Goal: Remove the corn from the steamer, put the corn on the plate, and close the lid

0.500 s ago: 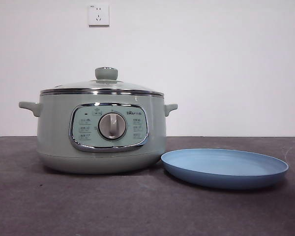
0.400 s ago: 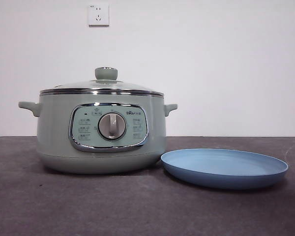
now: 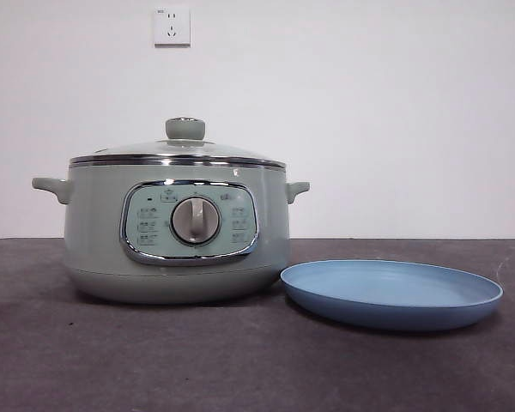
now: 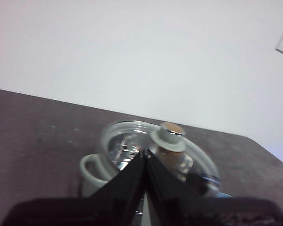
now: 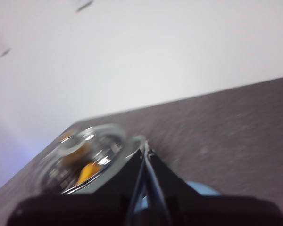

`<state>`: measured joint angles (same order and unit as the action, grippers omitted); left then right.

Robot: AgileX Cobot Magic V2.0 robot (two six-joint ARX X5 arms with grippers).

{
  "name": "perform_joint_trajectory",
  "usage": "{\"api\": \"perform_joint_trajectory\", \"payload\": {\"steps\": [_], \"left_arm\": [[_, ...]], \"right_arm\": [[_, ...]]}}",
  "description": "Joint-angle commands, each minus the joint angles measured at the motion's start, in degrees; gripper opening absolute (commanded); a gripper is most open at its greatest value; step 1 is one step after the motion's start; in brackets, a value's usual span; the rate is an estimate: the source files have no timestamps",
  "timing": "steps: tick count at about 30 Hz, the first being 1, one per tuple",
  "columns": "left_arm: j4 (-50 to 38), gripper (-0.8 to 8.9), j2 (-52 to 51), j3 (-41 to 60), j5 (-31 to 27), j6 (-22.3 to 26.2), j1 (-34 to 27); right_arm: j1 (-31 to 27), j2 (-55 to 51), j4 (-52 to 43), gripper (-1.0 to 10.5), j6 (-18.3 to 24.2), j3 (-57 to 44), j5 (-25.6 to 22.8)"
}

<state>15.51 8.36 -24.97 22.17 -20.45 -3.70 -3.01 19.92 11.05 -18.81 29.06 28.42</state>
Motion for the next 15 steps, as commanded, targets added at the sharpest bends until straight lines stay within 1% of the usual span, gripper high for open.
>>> {"api": "perform_joint_trajectory", "payload": {"steps": [1,4,6,10,12,15], "left_arm": [[1.5,-0.08,3.5,-3.4,3.2,2.6,0.0],[3.3,-0.08,8.2,-7.3,7.1,3.7,0.0],[5.0,-0.08,11.3,-9.8,9.1,4.5,0.0],[9.8,-0.08,17.0,-14.9,11.4,7.8,0.0],[13.0,-0.08,19.7,-17.6,11.4,9.8,0.0],[17.7,-0.08,23.0,-21.3,11.3,12.7,0.0]], "right_arm": [[0.1,6.8,4.6,-0.1,5.1,6.8,5.3],[0.3,13.7,12.1,-0.1,10.3,14.1,10.1],[0.9,17.5,17.2,-0.1,13.7,18.4,12.2],[3.2,23.5,27.6,-0.1,20.9,25.8,12.4],[5.0,25.6,31.7,-0.1,23.3,28.4,12.1],[7.5,27.5,34.6,-0.1,25.2,29.9,11.9]]}}
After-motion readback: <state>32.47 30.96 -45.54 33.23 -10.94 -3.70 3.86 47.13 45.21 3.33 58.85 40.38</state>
